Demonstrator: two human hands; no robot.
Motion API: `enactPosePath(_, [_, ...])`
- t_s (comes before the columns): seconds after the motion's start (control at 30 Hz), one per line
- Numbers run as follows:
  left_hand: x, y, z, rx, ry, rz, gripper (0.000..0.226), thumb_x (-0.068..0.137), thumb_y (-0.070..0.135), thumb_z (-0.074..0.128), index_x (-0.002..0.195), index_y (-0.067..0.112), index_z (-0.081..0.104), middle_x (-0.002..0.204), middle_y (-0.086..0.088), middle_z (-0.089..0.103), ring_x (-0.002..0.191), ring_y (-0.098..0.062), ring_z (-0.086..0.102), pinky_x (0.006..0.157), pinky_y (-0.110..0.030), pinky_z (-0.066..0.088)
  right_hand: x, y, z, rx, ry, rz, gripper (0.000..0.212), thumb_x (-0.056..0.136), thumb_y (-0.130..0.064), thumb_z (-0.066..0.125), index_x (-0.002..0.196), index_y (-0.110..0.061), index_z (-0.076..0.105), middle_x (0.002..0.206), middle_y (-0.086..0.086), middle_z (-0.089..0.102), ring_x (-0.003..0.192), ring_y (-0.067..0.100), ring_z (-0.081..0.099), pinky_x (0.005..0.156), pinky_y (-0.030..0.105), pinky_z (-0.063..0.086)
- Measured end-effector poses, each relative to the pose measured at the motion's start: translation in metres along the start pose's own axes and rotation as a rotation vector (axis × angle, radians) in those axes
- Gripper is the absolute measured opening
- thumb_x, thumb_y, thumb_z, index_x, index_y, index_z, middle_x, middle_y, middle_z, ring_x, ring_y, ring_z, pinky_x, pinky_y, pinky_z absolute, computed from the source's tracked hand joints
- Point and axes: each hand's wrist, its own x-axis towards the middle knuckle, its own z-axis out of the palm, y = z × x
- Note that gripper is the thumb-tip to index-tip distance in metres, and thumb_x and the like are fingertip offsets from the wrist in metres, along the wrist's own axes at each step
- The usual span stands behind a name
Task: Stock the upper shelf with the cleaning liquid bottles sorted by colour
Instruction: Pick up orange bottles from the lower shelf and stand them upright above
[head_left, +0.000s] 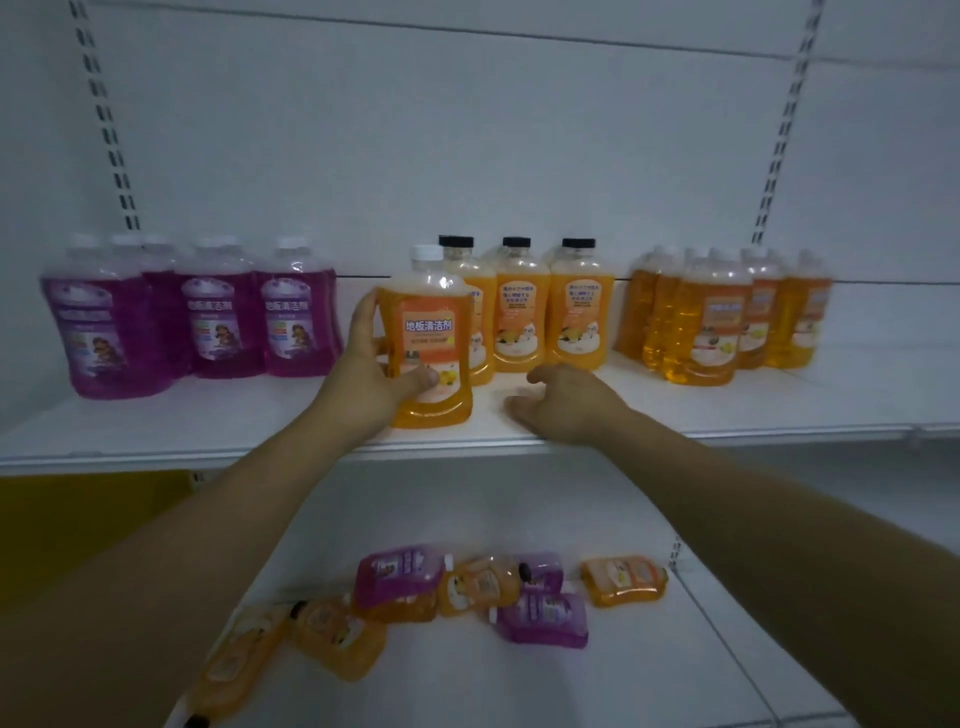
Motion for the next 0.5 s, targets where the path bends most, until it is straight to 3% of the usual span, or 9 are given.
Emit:
enactPosePath(0.1, [-0.003, 0.015, 0.028, -0.002, -0.047, 0.056, 0.095, 0.081, 0.018, 0.073, 0.146, 0.039, 0.007, 0.130, 0.007, 0.046, 0.115, -0.018, 0.053, 0.088, -0.034, 0.048, -0.023, 0.039, -0.014, -0.066, 0.041, 0.088, 0.070, 0.087, -0.069, 0.042, 0.139, -0.024, 0.045, 0.146, 0.003, 0.044, 0.128, 0.026, 0.046, 0.104, 0.043, 0.040])
enactPosePath(0.17, [-0.002, 0.021, 0.044, -0.017, -0.069, 0.090, 0.098, 0.080, 0.018, 0.073, 0.148, 0.036, 0.006, 0.135, 0.008, 0.045, 0.118, -0.015, 0.051, 0.094, -0.037, 0.048, -0.036, 0.067, -0.024, -0.142, 0.054, 0.119, 0.072, 0.088, -0.071, 0.032, 0.138, -0.021, 0.047, 0.142, 0.007, 0.048, 0.124, 0.027, 0.048, 0.100, 0.043, 0.041])
enactPosePath(0.3, [-0.006, 0.039, 0.093, -0.017, -0.098, 0.121, 0.099, 0.080, 0.018, 0.074, 0.149, 0.033, 0.004, 0.143, 0.008, 0.040, 0.123, -0.011, 0.045, 0.099, -0.034, 0.042, -0.048, 0.133, -0.041, -0.244, 0.066, 0.166, 0.083, 0.077, -0.082, 0.012, 0.117, -0.024, 0.055, 0.125, 0.007, 0.058, 0.107, 0.026, 0.053, 0.094, 0.048, 0.043])
enactPosePath(0.4, [-0.007, 0.059, 0.137, -0.001, -0.102, 0.153, 0.098, 0.081, 0.017, 0.073, 0.149, 0.031, 0.004, 0.132, 0.016, 0.041, 0.117, -0.003, 0.042, 0.094, -0.026, 0.036, -0.047, 0.184, -0.059, -0.281, 0.065, 0.186, 0.085, 0.075, -0.084, 0.008, 0.119, -0.026, 0.052, 0.128, 0.006, 0.056, 0.112, 0.028, 0.051, 0.099, 0.052, 0.039])
enactPosePath(0.5, [-0.003, 0.075, 0.185, -0.013, -0.114, 0.164, 0.103, 0.082, 0.013, 0.072, 0.148, 0.037, -0.003, 0.140, 0.010, 0.040, 0.117, -0.004, 0.043, 0.099, -0.030, 0.039, -0.045, 0.233, -0.079, -0.297, 0.050, 0.189, 0.086, 0.077, -0.084, 0.008, 0.127, -0.027, 0.049, 0.138, 0.007, 0.050, 0.123, 0.030, 0.047, 0.104, 0.055, 0.033])
